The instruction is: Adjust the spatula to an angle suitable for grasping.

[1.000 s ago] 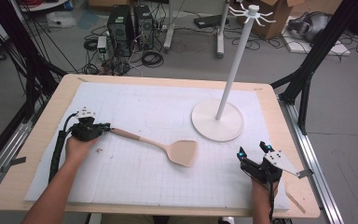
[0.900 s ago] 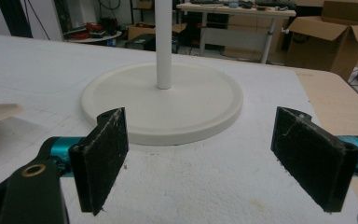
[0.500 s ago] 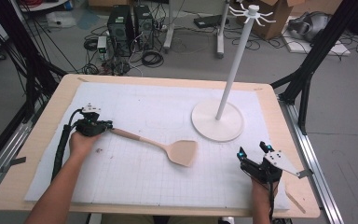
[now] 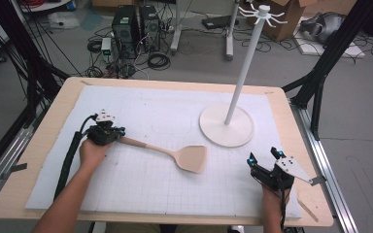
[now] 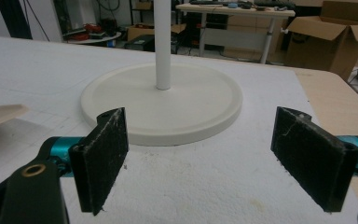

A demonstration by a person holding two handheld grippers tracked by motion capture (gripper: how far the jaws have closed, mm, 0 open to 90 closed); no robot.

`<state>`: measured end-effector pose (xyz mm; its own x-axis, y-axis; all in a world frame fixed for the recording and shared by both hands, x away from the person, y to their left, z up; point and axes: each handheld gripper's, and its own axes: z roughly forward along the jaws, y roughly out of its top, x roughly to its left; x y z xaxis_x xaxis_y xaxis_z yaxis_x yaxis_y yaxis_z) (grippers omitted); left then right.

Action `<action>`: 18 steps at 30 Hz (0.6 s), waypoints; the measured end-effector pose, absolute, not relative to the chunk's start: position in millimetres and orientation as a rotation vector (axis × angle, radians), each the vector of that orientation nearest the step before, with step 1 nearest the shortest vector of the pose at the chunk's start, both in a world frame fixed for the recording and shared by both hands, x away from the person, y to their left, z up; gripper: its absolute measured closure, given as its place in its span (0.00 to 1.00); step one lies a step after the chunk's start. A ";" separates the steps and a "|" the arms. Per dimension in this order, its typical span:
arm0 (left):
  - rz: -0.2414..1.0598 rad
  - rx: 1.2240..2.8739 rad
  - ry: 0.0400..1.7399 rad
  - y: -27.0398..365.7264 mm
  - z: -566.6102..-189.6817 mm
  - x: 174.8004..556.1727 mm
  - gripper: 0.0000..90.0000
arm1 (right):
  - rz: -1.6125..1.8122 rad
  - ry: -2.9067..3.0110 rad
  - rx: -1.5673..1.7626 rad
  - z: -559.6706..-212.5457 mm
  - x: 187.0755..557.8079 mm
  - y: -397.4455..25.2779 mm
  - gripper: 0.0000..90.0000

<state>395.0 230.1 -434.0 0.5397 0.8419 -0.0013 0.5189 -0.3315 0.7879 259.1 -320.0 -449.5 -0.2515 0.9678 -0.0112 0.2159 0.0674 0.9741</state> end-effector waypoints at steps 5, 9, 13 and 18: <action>0.516 2.025 1.154 253.3 -431.4 392.6 1.00 | 1.248 1.585 1.212 -449.5 259.3 -319.4 0.19; 0.485 2.043 1.178 261.6 -441.6 389.8 1.00 | 1.244 1.586 1.206 -449.5 259.4 -319.7 0.19; 0.447 2.009 1.142 261.6 -445.4 389.7 1.00 | 1.244 1.586 1.209 -449.5 259.4 -319.3 0.19; 0.408 2.007 1.120 259.2 -446.6 390.7 1.00 | 1.241 1.587 1.211 -449.4 259.3 -319.3 0.19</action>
